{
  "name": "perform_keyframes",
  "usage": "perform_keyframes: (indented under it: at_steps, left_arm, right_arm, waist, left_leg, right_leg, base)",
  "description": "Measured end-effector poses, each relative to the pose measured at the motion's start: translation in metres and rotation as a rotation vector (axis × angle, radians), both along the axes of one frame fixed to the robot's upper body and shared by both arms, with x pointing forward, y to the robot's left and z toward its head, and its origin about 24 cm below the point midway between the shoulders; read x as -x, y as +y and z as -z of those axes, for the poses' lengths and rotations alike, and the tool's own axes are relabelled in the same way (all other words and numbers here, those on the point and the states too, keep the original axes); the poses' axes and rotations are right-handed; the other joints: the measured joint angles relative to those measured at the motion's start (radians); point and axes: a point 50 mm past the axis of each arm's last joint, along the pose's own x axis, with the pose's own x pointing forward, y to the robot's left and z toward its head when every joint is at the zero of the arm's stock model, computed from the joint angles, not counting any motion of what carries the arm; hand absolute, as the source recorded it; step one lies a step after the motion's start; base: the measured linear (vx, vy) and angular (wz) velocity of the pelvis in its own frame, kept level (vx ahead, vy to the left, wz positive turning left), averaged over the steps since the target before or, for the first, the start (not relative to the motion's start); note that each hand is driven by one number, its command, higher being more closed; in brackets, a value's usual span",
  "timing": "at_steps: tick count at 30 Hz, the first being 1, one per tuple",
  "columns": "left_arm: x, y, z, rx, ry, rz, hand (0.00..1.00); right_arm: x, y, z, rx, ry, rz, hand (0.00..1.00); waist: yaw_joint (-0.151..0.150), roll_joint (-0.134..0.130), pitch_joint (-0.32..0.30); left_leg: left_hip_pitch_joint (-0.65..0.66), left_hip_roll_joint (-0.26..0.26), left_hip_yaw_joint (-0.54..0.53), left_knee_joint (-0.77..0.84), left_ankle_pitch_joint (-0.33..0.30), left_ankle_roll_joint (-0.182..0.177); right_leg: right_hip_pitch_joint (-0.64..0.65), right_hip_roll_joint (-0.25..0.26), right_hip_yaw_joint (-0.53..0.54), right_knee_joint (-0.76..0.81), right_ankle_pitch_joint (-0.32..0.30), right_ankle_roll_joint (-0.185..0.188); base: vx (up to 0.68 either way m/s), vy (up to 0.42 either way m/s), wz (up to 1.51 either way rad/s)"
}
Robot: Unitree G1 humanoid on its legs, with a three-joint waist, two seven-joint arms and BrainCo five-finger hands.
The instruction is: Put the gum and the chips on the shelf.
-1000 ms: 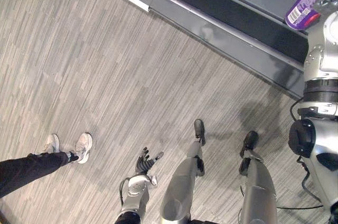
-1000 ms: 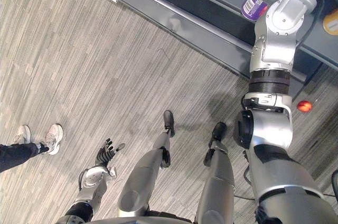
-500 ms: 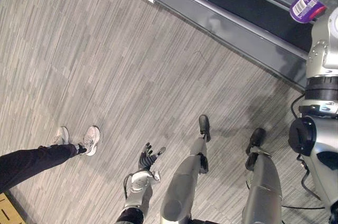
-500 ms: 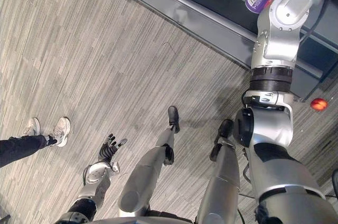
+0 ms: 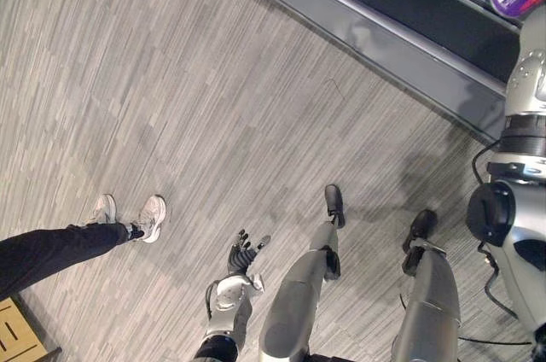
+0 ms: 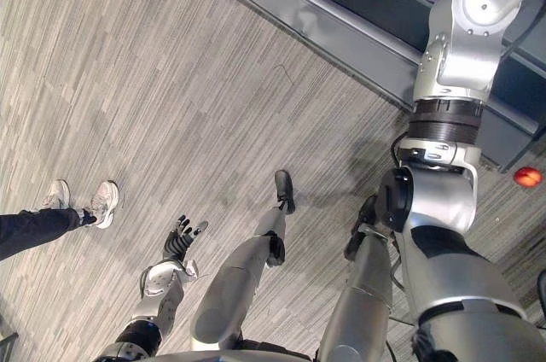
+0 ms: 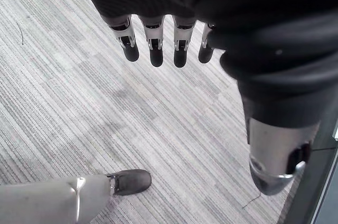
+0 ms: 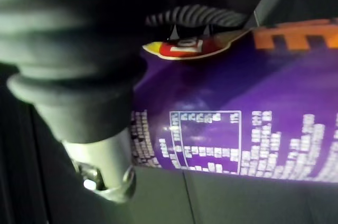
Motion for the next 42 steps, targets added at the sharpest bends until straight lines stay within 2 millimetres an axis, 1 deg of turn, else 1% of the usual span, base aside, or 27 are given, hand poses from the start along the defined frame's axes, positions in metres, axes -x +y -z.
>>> perform_keyframes:
  at_steps: [1, 6, 14, 16, 21, 23, 26, 30, 35, 38, 42]
  left_arm:
    - [0.0, -0.001, 0.0, 0.001, 0.001, -0.002, 0.0]
    - [-0.002, -0.003, -0.001, 0.011, -0.004, -0.01, 0.0]
    - [-0.008, -0.004, -0.006, 0.036, -0.035, -0.026, 0.0]
    - [-0.008, -0.004, -0.007, 0.036, -0.039, -0.027, 0.0]
    - [-0.01, -0.005, -0.009, 0.039, -0.056, -0.028, 0.0]
    - [-0.012, -0.008, -0.013, 0.048, -0.08, -0.027, 0.0]
    - [-0.016, -0.01, -0.018, 0.057, -0.107, -0.025, 0.0]
    - [-0.016, -0.011, -0.019, 0.063, -0.113, -0.027, 0.0]
    - [-0.017, -0.014, -0.021, 0.116, -0.128, -0.053, 0.0]
    - [-0.019, -0.02, -0.024, 0.141, -0.144, -0.049, 0.0]
    - [-0.021, -0.02, -0.027, 0.177, -0.166, -0.069, 0.0]
  right_arm:
    - [0.003, 0.0, -0.002, 0.006, -0.012, 0.023, 1.0]
    - [0.005, -0.005, 0.001, -0.039, -0.009, 0.088, 1.0]
    - [-0.001, -0.002, 0.009, -0.089, 0.06, 0.166, 1.0]
    - [-0.001, -0.002, 0.009, -0.074, 0.072, 0.195, 1.0]
    - [0.002, 0.002, 0.003, -0.022, 0.076, 0.263, 1.0]
    - [0.003, 0.003, 0.002, -0.009, 0.076, 0.285, 1.0]
    - [0.011, 0.009, -0.006, 0.033, 0.041, 0.312, 1.0]
    - [0.02, 0.007, -0.012, 0.039, 0.004, 0.352, 1.0]
    - [0.028, 0.007, -0.018, 0.028, -0.029, 0.368, 1.0]
    - [0.033, 0.009, -0.021, 0.03, -0.054, 0.368, 1.0]
    - [0.038, 0.012, -0.024, 0.036, -0.078, 0.366, 1.0]
  waist:
    - [-0.001, -0.001, 0.0]
    - [0.0, -0.001, 0.0]
    - [0.0, -0.001, 0.0]
    - [-0.001, -0.001, 0.0]
    - [0.001, -0.001, 0.0]
    - [0.001, -0.001, 0.0]
    - [0.0, -0.001, 0.0]
    - [0.001, -0.001, 0.0]
    - [0.001, -0.001, 0.0]
    - [0.002, -0.002, 0.0]
    - [0.003, -0.002, 0.0]
  left_leg:
    - [-0.002, -0.001, -0.001, 0.0, 0.0, 0.0]
    - [-0.002, -0.008, -0.006, 0.0, 0.0, 0.0]
    - [-0.023, -0.011, 0.003, 0.0, 0.001, -0.001]
    - [-0.022, -0.014, 0.003, 0.0, 0.001, -0.001]
    - [-0.038, -0.019, 0.005, 0.0, 0.001, -0.001]
    - [-0.042, -0.025, 0.009, 0.0, -0.001, 0.001]
    - [-0.067, -0.024, 0.042, 0.0, -0.002, 0.003]
    - [-0.083, -0.036, 0.063, 0.0, 0.0, 0.0]
    - [-0.095, -0.045, 0.089, 0.0, 0.0, 0.0]
    - [-0.105, -0.045, 0.091, 0.0, 0.0, 0.0]
    - [-0.11, -0.048, 0.097, 0.0, 0.0, 0.0]
  right_leg:
    - [-0.002, -0.001, 0.0, 0.0, 0.0, 0.0]
    - [-0.004, -0.012, -0.006, 0.015, -0.003, 0.0]
    - [-0.025, -0.025, -0.015, 0.023, -0.003, 0.001]
    - [-0.026, -0.03, -0.016, 0.032, -0.003, 0.0]
    - [-0.043, -0.037, -0.017, 0.035, -0.003, 0.0]
    - [-0.054, -0.048, -0.016, 0.052, -0.004, 0.0]
    - [-0.087, -0.06, -0.016, 0.063, -0.004, 0.001]
    - [-0.118, -0.085, -0.015, 0.097, -0.008, 0.001]
    - [-0.143, -0.104, -0.012, 0.122, -0.008, 0.001]
    - [-0.155, -0.105, -0.01, 0.126, -0.008, 0.001]
    - [-0.179, -0.109, 0.004, 0.151, -0.008, 0.001]
  base:
    - [0.0, 0.0, 0.0]
    - [0.01, -0.006, 0.06]
    - [0.0, -0.004, 0.03]
    - [0.01, 0.001, 0.07]
    - [0.01, -0.001, 0.02]
    - [0.01, 0.0, 0.05]
    - [0.01, 0.0, 0.06]
    - [0.01, 0.001, 0.11]
    - [0.01, -0.001, 0.05]
    - [0.0, 0.0, 0.0]
    - [0.0, -0.02, 0.0]
